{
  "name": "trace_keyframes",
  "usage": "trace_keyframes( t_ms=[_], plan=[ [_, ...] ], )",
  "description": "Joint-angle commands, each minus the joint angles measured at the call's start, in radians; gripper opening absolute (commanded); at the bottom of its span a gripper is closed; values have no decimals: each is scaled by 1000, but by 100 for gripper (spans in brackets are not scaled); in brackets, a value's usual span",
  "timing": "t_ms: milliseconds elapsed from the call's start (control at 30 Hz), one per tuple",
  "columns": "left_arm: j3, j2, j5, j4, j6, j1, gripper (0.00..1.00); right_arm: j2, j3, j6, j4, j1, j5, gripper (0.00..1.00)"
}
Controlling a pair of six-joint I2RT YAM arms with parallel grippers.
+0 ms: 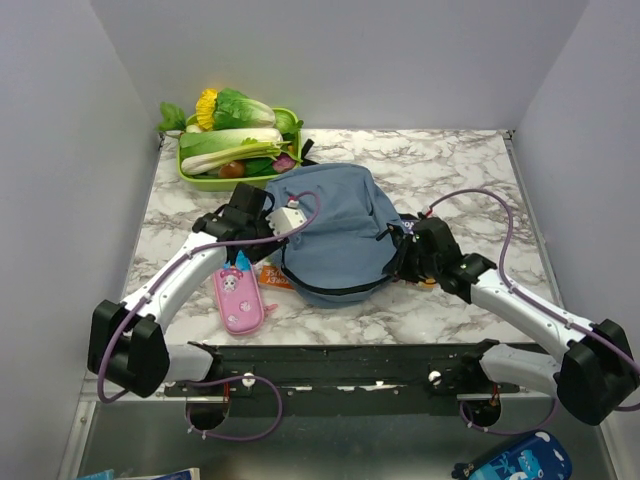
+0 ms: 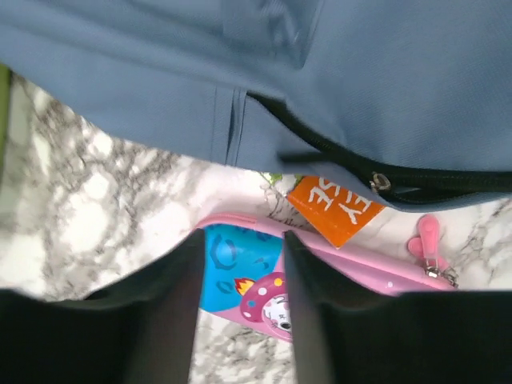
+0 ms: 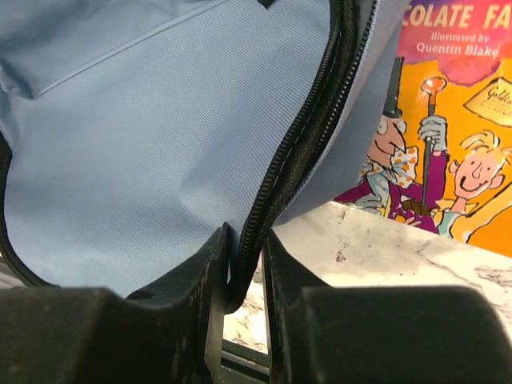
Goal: Pack the student bag
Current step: Unzip the student bag at the center of the board.
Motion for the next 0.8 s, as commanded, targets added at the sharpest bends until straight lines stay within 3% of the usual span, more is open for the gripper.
trace_keyframes(
  t_ms=[0,100,233,367,400,767],
  plan=[
    [121,-14,134,-148,5,-63,59,-18,-30,-29,21,-8,25,32],
    [182,-14,238,-199,8,-133,73,-8,-35,-29,50,-8,5,33],
    [212,4,338,-206,22,-300,77,2,-35,-26,68,-8,-2,33],
    [198,72,400,-181,30,-360,85,-7,-39,-23,72,-6,-1,33],
    [193,98,389,-152,26,-370,97,-11,-41,-21,70,-8,-2,33],
    [229,233,223,-11,-12,-453,99,-33,-93,7,125,-8,-30,32]
  ],
)
